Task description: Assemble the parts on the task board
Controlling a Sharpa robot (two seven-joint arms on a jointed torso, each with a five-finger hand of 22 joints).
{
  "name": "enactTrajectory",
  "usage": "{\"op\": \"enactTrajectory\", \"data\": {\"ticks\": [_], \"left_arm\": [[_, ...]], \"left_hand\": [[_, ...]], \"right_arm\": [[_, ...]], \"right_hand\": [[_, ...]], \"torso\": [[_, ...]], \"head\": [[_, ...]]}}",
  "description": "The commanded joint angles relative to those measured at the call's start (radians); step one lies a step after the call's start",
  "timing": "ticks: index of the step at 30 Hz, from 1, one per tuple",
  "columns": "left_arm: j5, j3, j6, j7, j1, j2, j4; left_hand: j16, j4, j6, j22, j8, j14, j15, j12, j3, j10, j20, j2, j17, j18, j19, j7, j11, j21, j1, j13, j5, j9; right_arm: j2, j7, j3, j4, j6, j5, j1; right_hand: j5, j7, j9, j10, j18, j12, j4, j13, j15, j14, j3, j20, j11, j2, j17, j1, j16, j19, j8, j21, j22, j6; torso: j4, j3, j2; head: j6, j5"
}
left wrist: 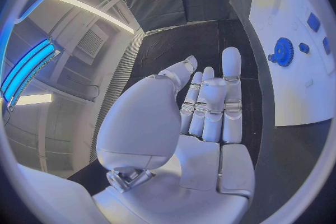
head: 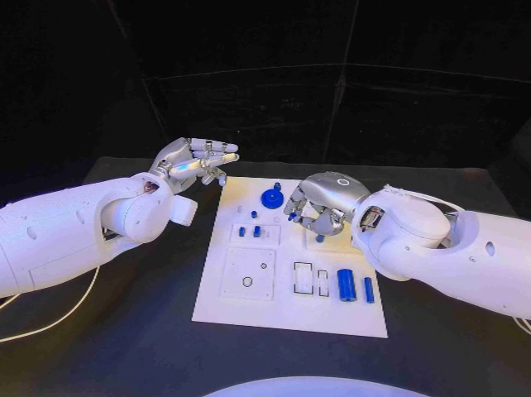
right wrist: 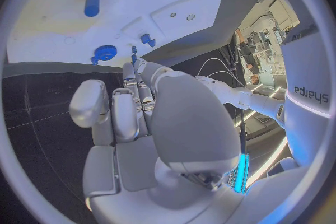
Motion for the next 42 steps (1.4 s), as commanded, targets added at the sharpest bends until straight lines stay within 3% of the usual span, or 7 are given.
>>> {"op": "enactTrajectory", "data": {"ticks": [1, 8, 10, 13, 20, 42], "left_arm": [[0.005, 0.001, 0.011, 0.010, 0.001, 0.002, -0.003], [0.005, 0.001, 0.010, 0.010, 0.002, 0.005, -0.006], [0.005, 0.001, 0.010, 0.010, 0.002, 0.006, -0.007], [0.005, 0.001, 0.010, 0.009, 0.002, 0.008, -0.008], [0.005, 0.001, 0.011, 0.009, 0.002, 0.015, -0.010], [0.005, 0.001, 0.012, 0.008, 0.002, 0.017, -0.014]], "left_hand": [[0.001, -0.007, -0.008, -0.001, -0.004, -0.004, 0.007, 0.006, 0.001, -0.007, 0.007, -0.002, -0.001, 0.005, 0.000, 0.003, 0.000, -0.005, 0.003, -0.001, 0.002, -0.001], [0.002, -0.007, -0.009, -0.001, -0.004, -0.004, 0.007, 0.007, 0.000, -0.009, 0.007, -0.002, -0.001, 0.005, 0.000, 0.004, 0.000, -0.005, 0.002, -0.001, 0.002, -0.001], [0.002, -0.007, -0.009, -0.001, -0.004, -0.004, 0.007, 0.007, 0.000, -0.009, 0.007, -0.002, -0.001, 0.005, 0.000, 0.004, 0.000, -0.005, 0.002, -0.001, 0.002, -0.001], [0.002, -0.007, -0.009, -0.001, -0.004, -0.004, 0.007, 0.007, 0.000, -0.009, 0.007, -0.002, -0.001, 0.005, 0.000, 0.004, 0.000, -0.005, 0.002, -0.001, 0.002, -0.001], [0.003, -0.008, -0.010, -0.001, -0.004, -0.003, 0.007, 0.008, 0.000, -0.011, 0.007, -0.002, 0.001, 0.005, 0.000, 0.004, 0.001, -0.005, 0.002, -0.001, 0.002, -0.001], [0.003, -0.008, -0.012, -0.001, -0.004, -0.003, 0.008, 0.009, 0.000, -0.012, 0.008, -0.001, 0.001, 0.005, 0.001, 0.004, 0.001, -0.005, 0.001, -0.001, 0.002, -0.001]], "right_arm": [[0.031, 0.032, -0.001, -0.016, 0.002, 0.007, -0.010], [0.100, 0.053, -0.004, -0.052, 0.016, 0.002, -0.051], [0.113, 0.058, -0.004, -0.059, 0.021, 0.001, -0.064], [0.130, 0.064, -0.005, -0.069, 0.027, 0.000, -0.082], [0.157, 0.076, -0.013, -0.091, 0.045, 0.001, -0.108], [0.160, 0.082, -0.016, -0.096, 0.074, -0.004, -0.116]], "right_hand": [[-0.001, 0.002, 0.001, 0.006, -0.015, 0.003, -0.003, -0.001, -0.007, 0.043, 0.008, -0.003, 0.001, -0.002, -0.001, -0.013, 0.005, 0.007, 0.000, 0.004, 0.002, 0.006], [0.005, 0.003, 0.000, 0.005, -0.015, 0.003, -0.009, -0.001, -0.007, 0.043, 0.011, -0.003, 0.002, -0.001, -0.001, -0.016, 0.005, 0.007, -0.001, 0.005, 0.003, 0.005], [0.007, 0.003, 0.000, 0.005, -0.015, 0.002, -0.011, -0.001, -0.007, 0.043, 0.012, -0.003, 0.002, -0.001, -0.001, -0.017, 0.006, 0.007, -0.002, 0.006, 0.003, 0.004], [0.008, 0.004, 0.000, 0.004, -0.015, 0.002, -0.012, -0.001, -0.007, 0.043, 0.013, -0.003, 0.002, -0.001, -0.001, -0.017, 0.006, 0.007, -0.002, 0.006, 0.003, 0.004], [0.010, 0.004, 0.000, 0.004, -0.015, 0.002, -0.014, -0.001, -0.007, 0.043, 0.014, -0.003, 0.002, -0.001, -0.001, -0.018, 0.006, 0.007, -0.002, 0.006, 0.004, 0.004], [0.013, 0.005, 0.000, 0.004, -0.015, 0.002, -0.016, -0.002, -0.006, 0.043, 0.014, -0.003, 0.003, -0.001, -0.002, -0.020, 0.006, 0.007, -0.003, 0.007, 0.005, 0.003]], "torso": [[0.0007, -0.0004, -0.001], [0.0022, -0.0017, -0.001], [0.0000, 0.0002, -0.001], [0.0000, -0.0004, -0.001], [-0.0008, 0.0003, 0.000], [-0.0007, -0.0006, -0.001]], "head": [[-0.012, 0.030], [-0.031, 0.074], [-0.038, 0.087], [-0.042, 0.099], [-0.049, 0.110], [-0.065, 0.117]]}}
